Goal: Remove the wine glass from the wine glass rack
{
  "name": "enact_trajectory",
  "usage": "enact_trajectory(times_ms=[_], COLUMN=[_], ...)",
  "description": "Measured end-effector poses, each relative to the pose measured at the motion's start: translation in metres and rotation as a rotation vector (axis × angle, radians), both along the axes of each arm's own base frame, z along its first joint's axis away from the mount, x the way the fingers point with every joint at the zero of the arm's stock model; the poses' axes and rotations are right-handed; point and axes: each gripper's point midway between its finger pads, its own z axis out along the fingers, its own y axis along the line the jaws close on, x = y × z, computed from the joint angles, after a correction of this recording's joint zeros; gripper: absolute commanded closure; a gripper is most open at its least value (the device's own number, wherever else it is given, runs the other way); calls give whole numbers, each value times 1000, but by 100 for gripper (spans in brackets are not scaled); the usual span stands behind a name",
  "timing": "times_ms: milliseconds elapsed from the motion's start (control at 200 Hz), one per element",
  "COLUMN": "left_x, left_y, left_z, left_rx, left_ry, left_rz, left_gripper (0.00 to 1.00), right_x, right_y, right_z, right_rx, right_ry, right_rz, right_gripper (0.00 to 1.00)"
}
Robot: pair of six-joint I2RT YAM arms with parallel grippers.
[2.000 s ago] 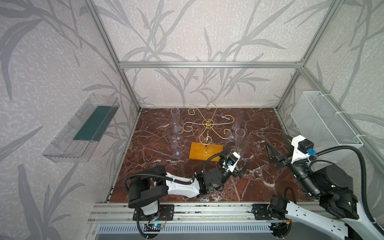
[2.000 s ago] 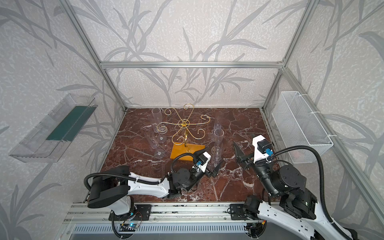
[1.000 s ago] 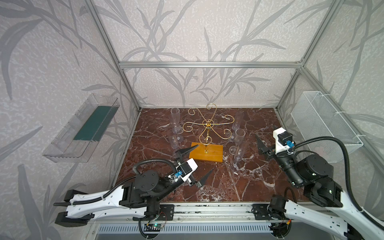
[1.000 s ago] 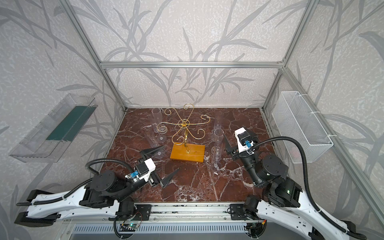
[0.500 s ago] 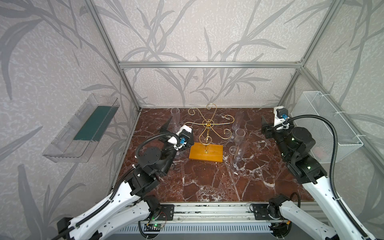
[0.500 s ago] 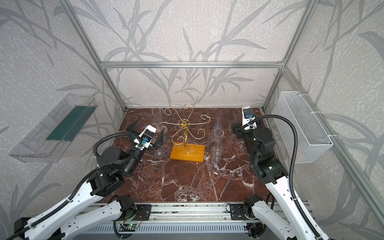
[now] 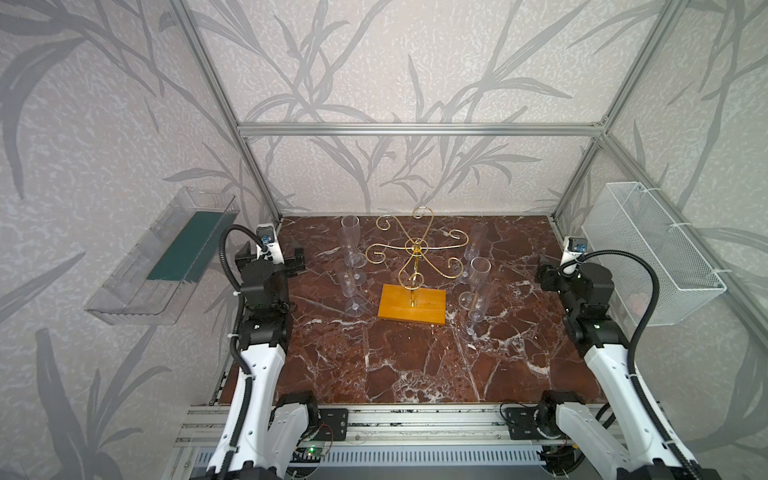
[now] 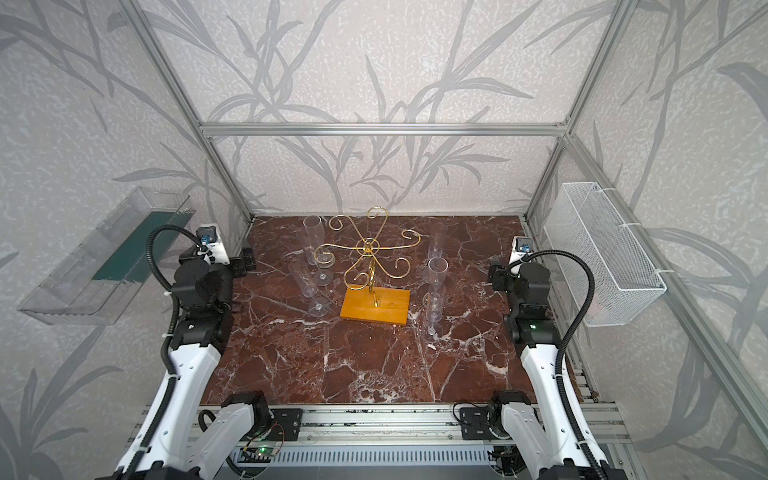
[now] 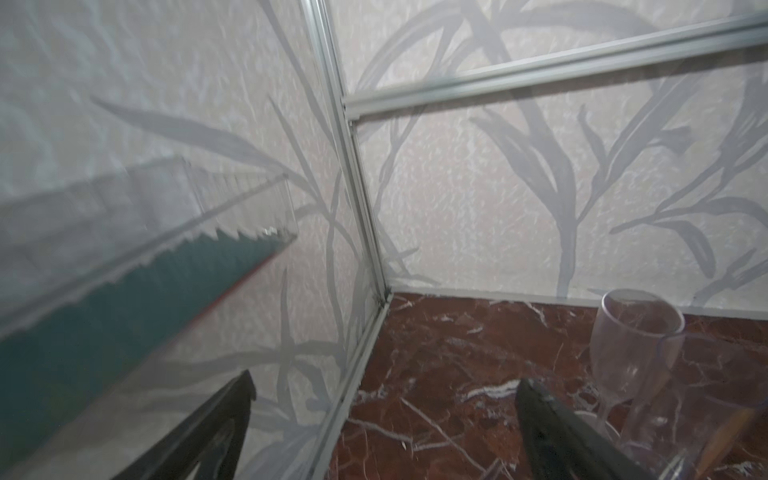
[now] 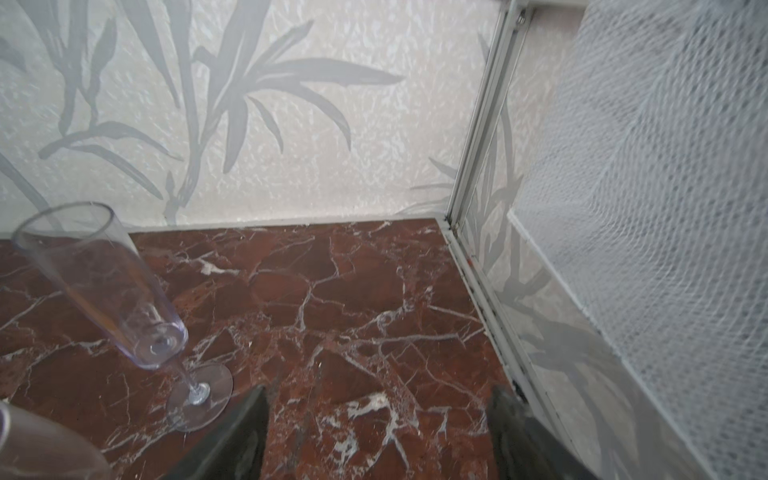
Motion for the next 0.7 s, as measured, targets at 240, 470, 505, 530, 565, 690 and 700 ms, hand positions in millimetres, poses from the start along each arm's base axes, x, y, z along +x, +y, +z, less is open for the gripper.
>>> enact_trajectory(times_ms=[240,470,505,530,565,690,700], left_x=[3,25,29,31,33,39,40], left_y=[5,-12,-15,-16,-17,-19,-19], left_z=[-142,-169,-171,-174,-179,-204,-206], left_rx=[-193,-257,-259,-263,-267,-287,-288], left_ry=[230,223,211,205,205,230,231], left_rz=[51,-58,-74,-80,-83,-92,-92], left_gripper=[0,0,1,0,0,1,1], right_x=[-4,6,10,12,16,25,25], right_y=[10,28,31,33,35,48,49], right_z=[-74,-127,-131,-134,-139,-157,-159], right_rx=[75,188,196,199,200,175,174], right_ry=[107,208,210,210,210,221,221], right_rz=[39,104,111,116,120,147,151], right_gripper=[19,1,1,1,1,1,1])
